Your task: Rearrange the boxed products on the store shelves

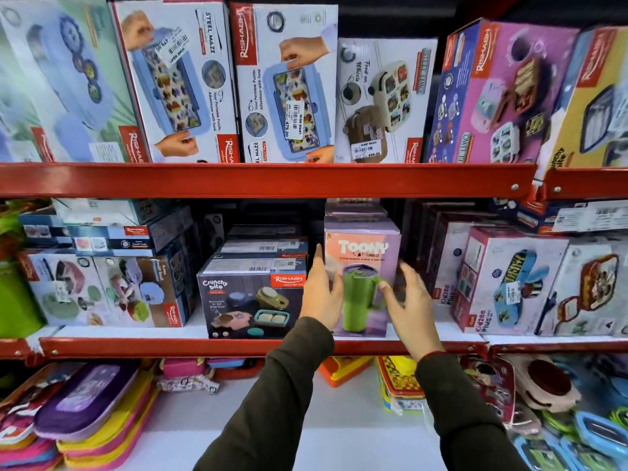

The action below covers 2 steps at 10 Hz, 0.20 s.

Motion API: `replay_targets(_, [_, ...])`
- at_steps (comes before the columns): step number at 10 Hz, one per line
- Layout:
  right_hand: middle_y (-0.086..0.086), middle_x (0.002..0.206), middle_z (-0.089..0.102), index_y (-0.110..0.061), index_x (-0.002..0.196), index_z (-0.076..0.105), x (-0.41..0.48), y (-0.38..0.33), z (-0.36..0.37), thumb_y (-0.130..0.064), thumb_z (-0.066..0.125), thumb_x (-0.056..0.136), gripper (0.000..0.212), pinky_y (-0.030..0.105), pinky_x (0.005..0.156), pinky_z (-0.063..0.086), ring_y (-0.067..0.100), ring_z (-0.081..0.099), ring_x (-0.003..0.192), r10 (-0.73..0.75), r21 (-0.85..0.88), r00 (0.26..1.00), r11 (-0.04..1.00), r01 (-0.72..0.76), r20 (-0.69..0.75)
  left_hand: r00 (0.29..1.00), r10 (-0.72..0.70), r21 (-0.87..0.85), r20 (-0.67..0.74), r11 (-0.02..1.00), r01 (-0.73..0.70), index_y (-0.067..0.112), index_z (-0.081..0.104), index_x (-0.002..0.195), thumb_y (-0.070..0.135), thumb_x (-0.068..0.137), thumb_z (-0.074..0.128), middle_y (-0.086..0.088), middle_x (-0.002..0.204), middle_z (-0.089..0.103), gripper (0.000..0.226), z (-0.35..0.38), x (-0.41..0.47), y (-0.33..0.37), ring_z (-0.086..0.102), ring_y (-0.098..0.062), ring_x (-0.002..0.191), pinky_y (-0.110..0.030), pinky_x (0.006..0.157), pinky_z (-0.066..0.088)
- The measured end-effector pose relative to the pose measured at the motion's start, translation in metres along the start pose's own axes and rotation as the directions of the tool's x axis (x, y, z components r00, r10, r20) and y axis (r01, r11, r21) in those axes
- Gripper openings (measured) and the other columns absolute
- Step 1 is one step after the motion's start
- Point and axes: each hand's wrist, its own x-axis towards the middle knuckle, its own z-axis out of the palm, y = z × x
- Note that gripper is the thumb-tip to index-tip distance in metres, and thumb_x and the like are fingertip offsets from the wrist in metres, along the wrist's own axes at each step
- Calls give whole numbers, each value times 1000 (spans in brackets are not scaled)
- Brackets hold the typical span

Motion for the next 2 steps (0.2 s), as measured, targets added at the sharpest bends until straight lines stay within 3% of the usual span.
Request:
replay_targets(1, [5,152,45,-24,151,39,-6,-6,-4,-27,61,99,57,52,111,48,23,49,137,-38,65,996,997,43,-78,997,81,-17,-13,997,-82,18,9,161,26,103,51,-8,163,33,73,3,-12,1,33,-22,151,-38,127,26])
replay_targets(2, [-3,140,48,-24,145,45,-10,-25,-13,-25,59,100,47,47,105,52,11,50,125,-153,72,959,982,174,-237,972,218,-7,-87,976,-220,22,12,160,30,103,51,2,167,22,70,0,-32,14,20,-2,150,-5,119,10])
